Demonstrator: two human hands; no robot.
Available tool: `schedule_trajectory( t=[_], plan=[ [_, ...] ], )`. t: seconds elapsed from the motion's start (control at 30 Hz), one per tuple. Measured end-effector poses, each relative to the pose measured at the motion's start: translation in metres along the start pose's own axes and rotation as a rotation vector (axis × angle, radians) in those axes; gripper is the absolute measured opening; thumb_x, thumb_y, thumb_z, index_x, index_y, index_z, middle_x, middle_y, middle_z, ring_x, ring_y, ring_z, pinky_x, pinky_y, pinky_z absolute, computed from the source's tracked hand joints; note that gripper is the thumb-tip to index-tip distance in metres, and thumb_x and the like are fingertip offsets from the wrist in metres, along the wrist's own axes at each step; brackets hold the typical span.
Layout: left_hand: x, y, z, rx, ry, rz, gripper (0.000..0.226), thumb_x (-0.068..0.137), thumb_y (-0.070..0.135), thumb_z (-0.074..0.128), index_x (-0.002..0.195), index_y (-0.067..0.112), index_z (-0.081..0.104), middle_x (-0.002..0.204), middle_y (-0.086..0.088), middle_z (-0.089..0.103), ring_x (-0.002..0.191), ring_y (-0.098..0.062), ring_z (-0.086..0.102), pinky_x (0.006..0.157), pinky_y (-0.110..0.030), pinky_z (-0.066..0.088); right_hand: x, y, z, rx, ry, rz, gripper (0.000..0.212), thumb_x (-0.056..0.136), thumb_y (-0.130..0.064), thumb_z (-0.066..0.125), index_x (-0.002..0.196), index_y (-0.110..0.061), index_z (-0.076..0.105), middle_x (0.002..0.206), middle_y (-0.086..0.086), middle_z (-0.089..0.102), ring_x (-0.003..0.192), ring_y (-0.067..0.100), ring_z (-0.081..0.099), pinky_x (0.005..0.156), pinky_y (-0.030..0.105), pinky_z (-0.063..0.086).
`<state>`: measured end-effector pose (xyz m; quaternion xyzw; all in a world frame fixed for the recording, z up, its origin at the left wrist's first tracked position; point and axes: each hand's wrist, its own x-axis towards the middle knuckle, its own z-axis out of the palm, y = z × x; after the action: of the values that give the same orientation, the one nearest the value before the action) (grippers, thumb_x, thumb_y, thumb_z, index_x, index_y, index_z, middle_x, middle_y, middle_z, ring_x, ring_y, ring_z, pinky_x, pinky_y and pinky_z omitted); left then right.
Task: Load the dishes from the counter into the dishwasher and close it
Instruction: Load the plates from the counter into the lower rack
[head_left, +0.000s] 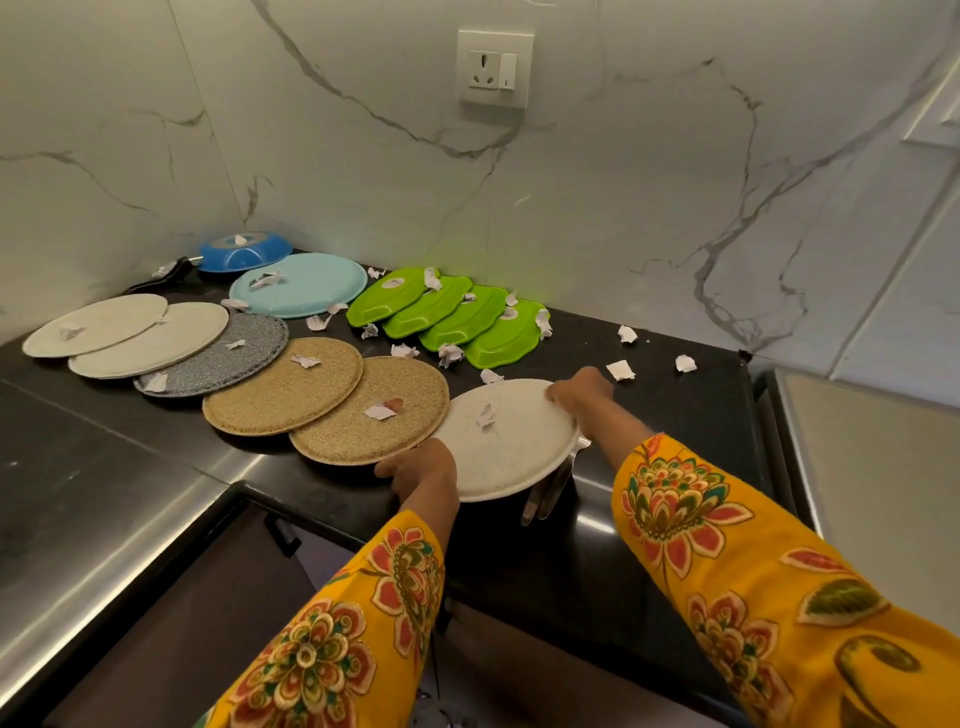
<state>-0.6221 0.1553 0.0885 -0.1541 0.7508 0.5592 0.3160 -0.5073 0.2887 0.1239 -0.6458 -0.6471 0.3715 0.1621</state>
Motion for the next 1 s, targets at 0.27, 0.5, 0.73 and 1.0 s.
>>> schedule_trajectory(
  t=[0.27,0.5,0.73,1.0],
  plan=[
    [-0.014,-0.007,-0.031,-0.132,-0.324,-0.031,0.037,0.097,0.013,0.040,0.131,0.003,0.046,0.131,-0.013,0.051,0.116,-0.030,0.053,0.088,-0.039,0.046,-0.042,0.002,-0.029,0.505,0.017,0.123,0.042,0.082,-0.002,0.058,0.122,0.002,0.046,0.109,0.018,0.053,0.077,0.024,0.057,0.057,0.032,0.048],
    [-0.032,-0.004,-0.065,-0.254,-0.364,-0.176,0.013,0.094,0.012,0.042,0.104,0.011,0.052,0.102,-0.008,0.055,0.079,-0.019,0.053,0.052,-0.020,0.040,-0.097,0.008,-0.039,0.668,0.071,0.160,0.021,0.087,-0.002,0.055,0.108,0.001,0.056,0.082,0.011,0.053,0.061,0.014,0.050,0.040,0.019,0.039],
    [-0.035,-0.027,-0.090,-0.127,-0.437,-0.159,0.013,0.096,0.013,0.040,0.090,0.007,0.049,0.100,-0.010,0.053,0.064,-0.016,0.047,0.048,-0.019,0.036,-0.154,0.040,-0.036,0.925,0.138,0.150,0.016,0.086,-0.005,0.060,0.072,-0.006,0.053,0.062,0.008,0.052,0.041,0.012,0.050,0.036,0.018,0.042],
    [-0.055,-0.063,-0.094,-0.130,-0.598,-0.038,0.035,0.099,0.030,0.045,0.125,0.008,0.051,0.115,-0.009,0.062,0.104,-0.029,0.062,0.083,-0.041,0.055,-0.206,0.100,-0.049,0.990,0.269,0.192,0.013,0.083,0.001,0.055,0.074,-0.008,0.057,0.069,0.009,0.055,0.059,0.019,0.052,0.051,0.026,0.045]
  ],
)
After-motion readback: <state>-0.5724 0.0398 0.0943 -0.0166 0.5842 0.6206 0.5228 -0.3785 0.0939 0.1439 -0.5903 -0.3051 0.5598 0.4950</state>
